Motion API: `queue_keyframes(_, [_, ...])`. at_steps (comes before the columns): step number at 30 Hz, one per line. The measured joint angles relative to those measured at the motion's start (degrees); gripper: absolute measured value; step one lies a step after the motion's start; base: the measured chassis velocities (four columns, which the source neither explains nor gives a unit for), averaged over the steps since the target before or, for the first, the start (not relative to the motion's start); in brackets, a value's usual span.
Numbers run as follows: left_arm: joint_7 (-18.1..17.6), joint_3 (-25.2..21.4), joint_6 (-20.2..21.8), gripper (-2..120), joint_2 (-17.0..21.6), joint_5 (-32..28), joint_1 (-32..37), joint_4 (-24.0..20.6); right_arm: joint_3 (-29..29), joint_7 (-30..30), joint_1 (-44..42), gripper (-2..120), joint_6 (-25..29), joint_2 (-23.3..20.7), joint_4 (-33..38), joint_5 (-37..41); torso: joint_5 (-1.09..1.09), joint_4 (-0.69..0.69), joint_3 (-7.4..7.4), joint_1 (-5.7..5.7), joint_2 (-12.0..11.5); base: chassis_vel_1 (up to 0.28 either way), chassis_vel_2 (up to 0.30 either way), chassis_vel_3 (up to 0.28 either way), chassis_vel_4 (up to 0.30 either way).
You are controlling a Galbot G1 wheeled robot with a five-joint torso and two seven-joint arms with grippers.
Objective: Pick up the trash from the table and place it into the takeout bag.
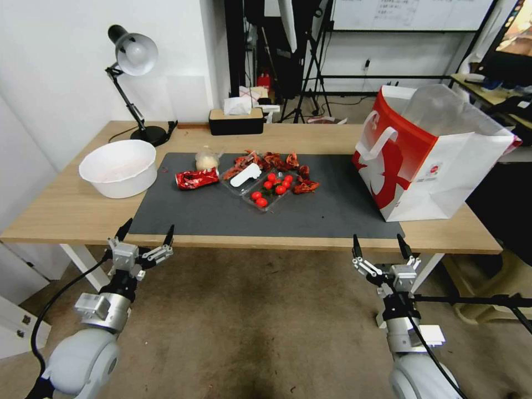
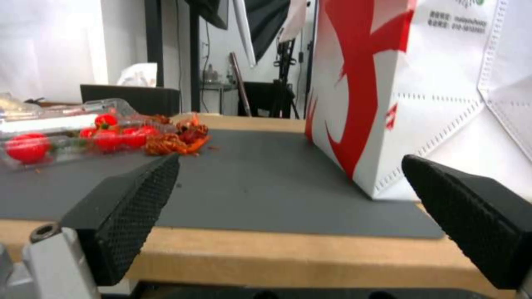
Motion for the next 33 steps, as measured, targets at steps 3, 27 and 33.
queue_keyframes(3, [-0.2,0.0,-0.2,100,-0.6,0.2,0.7,0.0,0.0,0.1,-0.2,100,0.1,0.1,0.0,-0.1,-0.01,0.01,0.00,0.00,0.0,0.000,0.000,0.000,0.000])
queue_keyframes(27, [2.9,5.4,0.6,100,5.0,-1.0,-8.6,4.6,0.0,0.3,-0.6,100,0.1,0.3,0.5,-1.0,-0.01,0.01,0.00,0.00,0.0,0.000,0.000,0.000,0.000])
queue_keyframes(33, [10.7,12.5,2.5,100,13.8,-7.4,-22.1,11.7,0.2,0.4,-0.3,100,-0.3,0.4,0.6,-1.3,-0.01,-0.01,0.02,0.02,0.0,0.000,0.000,0.000,0.000])
